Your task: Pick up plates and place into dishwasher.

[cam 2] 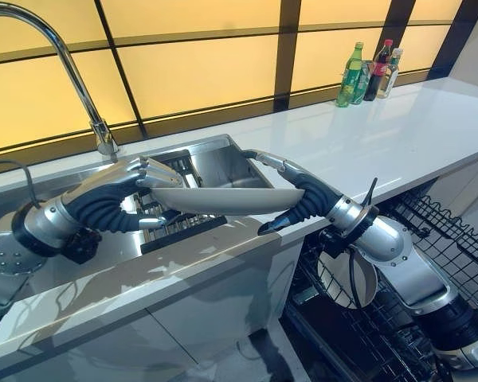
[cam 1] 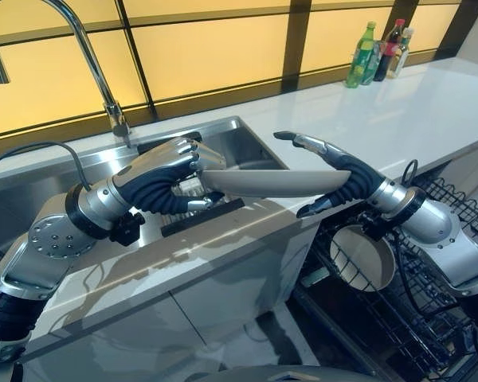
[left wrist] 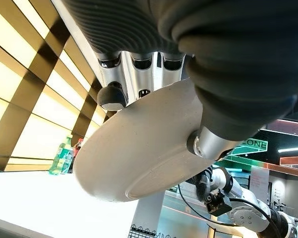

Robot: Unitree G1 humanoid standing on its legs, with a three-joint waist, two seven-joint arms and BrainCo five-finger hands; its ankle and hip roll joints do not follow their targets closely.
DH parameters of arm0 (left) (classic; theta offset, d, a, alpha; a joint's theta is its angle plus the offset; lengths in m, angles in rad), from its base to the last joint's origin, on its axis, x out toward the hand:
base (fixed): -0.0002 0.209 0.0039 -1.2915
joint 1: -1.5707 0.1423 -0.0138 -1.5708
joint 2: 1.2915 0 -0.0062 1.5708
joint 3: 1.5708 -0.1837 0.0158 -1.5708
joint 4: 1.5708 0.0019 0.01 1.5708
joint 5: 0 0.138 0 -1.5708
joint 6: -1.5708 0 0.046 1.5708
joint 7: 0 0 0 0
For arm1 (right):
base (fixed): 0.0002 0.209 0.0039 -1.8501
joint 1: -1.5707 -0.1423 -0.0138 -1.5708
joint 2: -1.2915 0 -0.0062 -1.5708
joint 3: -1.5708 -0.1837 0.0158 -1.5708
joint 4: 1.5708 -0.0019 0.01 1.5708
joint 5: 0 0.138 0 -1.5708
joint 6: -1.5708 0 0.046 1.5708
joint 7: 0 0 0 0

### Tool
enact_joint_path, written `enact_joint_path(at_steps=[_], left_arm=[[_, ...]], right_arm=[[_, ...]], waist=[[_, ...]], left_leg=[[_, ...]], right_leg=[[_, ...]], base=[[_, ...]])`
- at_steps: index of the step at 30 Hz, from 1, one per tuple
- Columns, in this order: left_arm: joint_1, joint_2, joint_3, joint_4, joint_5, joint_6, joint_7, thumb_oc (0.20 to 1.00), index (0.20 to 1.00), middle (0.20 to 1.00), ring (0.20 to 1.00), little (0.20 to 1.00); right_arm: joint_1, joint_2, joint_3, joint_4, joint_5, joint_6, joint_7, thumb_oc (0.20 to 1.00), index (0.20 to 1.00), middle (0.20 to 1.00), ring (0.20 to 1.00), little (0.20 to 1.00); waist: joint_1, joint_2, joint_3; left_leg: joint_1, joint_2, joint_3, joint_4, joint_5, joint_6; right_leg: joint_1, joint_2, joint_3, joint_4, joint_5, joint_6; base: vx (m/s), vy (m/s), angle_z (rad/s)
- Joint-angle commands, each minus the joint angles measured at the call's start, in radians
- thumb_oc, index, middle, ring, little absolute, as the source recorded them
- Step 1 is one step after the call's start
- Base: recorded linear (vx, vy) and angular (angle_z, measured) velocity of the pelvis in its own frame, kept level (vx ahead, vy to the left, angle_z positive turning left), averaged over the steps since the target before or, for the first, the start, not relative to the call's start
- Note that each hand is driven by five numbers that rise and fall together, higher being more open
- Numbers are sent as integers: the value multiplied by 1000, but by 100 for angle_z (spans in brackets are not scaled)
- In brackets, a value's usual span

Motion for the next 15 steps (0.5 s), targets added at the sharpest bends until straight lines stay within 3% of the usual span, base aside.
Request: enact_joint_path(at_steps=[1,7,15], left_arm=[[-69,-43,-53,-13,-47,-29,26,200,200,200,200,200],[-72,-83,-56,-10,-28,-29,14,200,200,200,200,200],[-76,-99,-54,-4,-30,-23,12,200,200,200,200,200]], right_arm=[[-98,75,67,-89,81,-47,-49,200,200,200,200,200],[-63,177,52,-69,80,-50,-75,200,200,200,200,200],[-42,197,49,-49,82,-37,-74,200,200,200,200,200]], waist=[[7,-15,-40],[4,-4,-40],[-3,2,-43]], left_leg=[[-95,-17,-22,-1,73,28],[-91,-17,-22,-1,71,30],[-92,-13,-12,-1,76,24]], right_leg=[[59,-7,4,157,-191,28],[60,-6,6,157,-192,25],[63,-4,7,154,-192,22]], base=[[0,0,0],[0,0,0],[0,0,0]])
